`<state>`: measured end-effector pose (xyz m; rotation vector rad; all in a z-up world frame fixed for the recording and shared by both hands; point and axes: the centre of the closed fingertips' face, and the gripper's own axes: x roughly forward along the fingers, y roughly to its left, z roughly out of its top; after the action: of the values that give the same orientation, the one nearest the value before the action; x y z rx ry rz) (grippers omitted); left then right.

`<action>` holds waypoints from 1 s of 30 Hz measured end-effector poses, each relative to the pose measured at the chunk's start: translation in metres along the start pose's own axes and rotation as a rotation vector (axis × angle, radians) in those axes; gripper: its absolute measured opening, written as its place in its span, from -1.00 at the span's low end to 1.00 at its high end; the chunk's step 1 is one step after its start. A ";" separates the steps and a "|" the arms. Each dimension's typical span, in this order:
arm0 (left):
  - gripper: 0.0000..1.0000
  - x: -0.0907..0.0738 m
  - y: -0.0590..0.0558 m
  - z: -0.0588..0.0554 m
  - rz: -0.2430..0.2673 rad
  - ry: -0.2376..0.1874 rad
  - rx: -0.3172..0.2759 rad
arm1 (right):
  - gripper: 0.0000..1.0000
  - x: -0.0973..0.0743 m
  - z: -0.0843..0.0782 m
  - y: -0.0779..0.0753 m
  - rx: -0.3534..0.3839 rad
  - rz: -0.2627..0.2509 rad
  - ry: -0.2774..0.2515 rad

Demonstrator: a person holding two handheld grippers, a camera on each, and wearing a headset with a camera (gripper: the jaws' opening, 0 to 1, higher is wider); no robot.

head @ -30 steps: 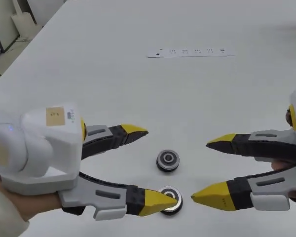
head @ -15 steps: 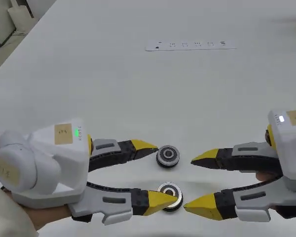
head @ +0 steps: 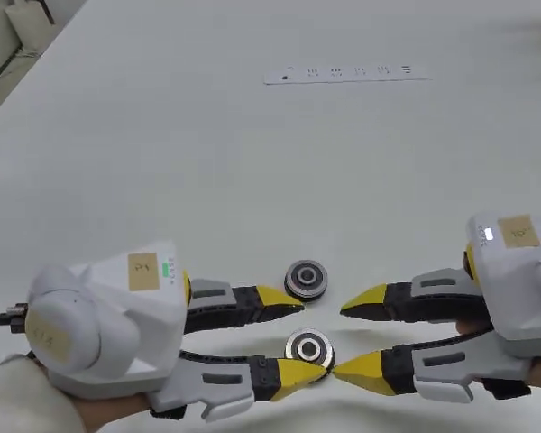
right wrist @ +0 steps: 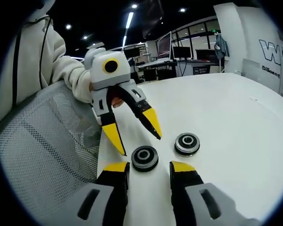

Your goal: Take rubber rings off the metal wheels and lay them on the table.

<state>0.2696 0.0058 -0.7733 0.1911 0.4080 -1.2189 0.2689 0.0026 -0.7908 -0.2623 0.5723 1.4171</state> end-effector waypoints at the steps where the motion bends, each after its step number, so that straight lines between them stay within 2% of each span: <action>1: -0.36 0.000 0.001 -0.001 0.001 0.003 -0.003 | -0.40 0.001 -0.001 0.001 -0.005 0.004 0.004; 9: -0.51 0.003 -0.002 -0.006 -0.011 -0.007 -0.019 | -0.50 0.009 -0.007 0.007 -0.029 0.017 0.030; 11: -0.53 0.003 -0.003 -0.008 -0.014 0.003 0.001 | -0.56 0.010 -0.007 0.003 -0.046 -0.010 0.031; 13: -0.55 0.003 -0.002 -0.010 -0.014 0.009 0.007 | -0.56 0.011 -0.006 0.003 -0.051 -0.007 0.026; 17: -0.58 0.003 -0.002 -0.013 -0.014 0.015 0.001 | -0.58 0.015 -0.014 0.004 -0.064 -0.002 0.054; 21: -0.61 0.005 -0.002 -0.018 -0.009 0.034 0.009 | -0.59 0.015 -0.014 0.005 -0.062 0.001 0.052; 26: -0.69 0.008 0.001 -0.018 0.008 0.026 0.016 | -0.61 0.015 -0.012 0.005 -0.067 -0.002 0.047; 30: -0.71 0.010 -0.001 -0.018 0.000 0.024 0.040 | -0.66 0.015 -0.013 0.005 -0.070 -0.006 0.048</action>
<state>0.2680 0.0034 -0.7937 0.2400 0.4049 -1.2261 0.2623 0.0095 -0.8089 -0.3543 0.5609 1.4302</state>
